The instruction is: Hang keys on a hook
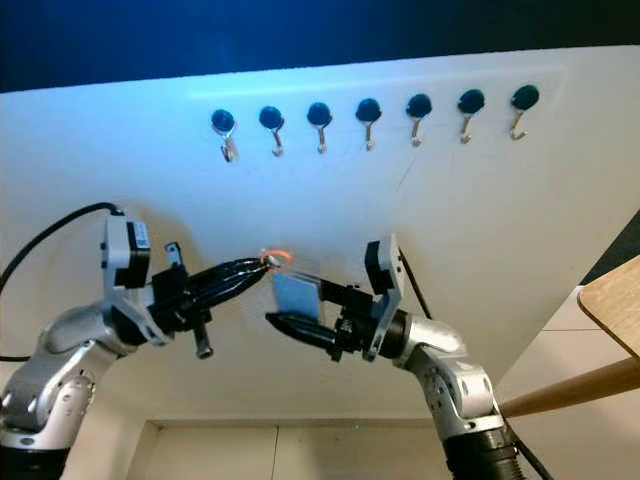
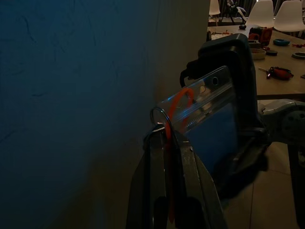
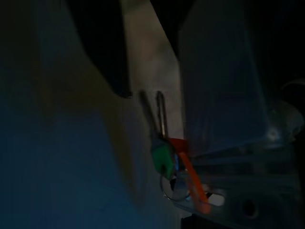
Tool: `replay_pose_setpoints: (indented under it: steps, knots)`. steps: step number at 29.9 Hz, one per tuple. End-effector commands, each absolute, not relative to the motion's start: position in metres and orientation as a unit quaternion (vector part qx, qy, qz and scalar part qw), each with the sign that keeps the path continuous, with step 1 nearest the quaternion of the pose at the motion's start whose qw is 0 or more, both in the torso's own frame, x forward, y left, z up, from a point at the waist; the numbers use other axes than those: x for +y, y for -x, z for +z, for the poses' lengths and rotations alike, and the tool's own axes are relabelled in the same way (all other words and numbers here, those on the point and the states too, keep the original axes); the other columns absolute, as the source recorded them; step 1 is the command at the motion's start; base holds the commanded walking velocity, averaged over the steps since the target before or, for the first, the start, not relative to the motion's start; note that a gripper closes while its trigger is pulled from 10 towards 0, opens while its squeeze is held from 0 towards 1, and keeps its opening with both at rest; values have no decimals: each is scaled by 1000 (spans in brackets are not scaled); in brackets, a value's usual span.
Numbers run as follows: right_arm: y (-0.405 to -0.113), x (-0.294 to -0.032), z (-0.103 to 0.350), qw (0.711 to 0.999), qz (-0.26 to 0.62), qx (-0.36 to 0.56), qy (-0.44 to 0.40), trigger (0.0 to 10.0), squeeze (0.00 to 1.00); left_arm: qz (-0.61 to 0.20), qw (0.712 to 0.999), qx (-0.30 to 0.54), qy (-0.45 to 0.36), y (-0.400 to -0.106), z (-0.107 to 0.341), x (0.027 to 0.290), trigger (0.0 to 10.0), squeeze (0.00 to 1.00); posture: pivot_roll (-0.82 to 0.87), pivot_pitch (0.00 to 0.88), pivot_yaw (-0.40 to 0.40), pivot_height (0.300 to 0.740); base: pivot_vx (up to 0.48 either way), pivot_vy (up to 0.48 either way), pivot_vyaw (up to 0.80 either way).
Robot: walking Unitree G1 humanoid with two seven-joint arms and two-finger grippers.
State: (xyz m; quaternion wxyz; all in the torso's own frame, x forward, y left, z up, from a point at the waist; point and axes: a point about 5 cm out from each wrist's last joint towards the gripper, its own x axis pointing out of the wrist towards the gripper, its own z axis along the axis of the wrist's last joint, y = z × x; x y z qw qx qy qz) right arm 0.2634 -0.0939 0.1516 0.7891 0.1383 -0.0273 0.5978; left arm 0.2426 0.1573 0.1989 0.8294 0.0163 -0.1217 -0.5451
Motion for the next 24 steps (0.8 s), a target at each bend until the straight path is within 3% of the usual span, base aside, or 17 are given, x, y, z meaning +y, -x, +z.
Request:
replay_pose_setpoints:
  steps: [1, 24]
  knots:
    - [-263, -90, 151, 788, 601, -25, -130, 0, 0, -546, 829, -114, -33, -240, 198, 159, 10000, 0, -89, 61, 82, 740, 0, 0, 0]
    - [-269, -91, 162, 800, 583, -51, -130, 0, 0, -560, 820, -122, 3, -237, 200, 160, 10000, 0, -94, 67, 84, 740, 0, 0, 0]
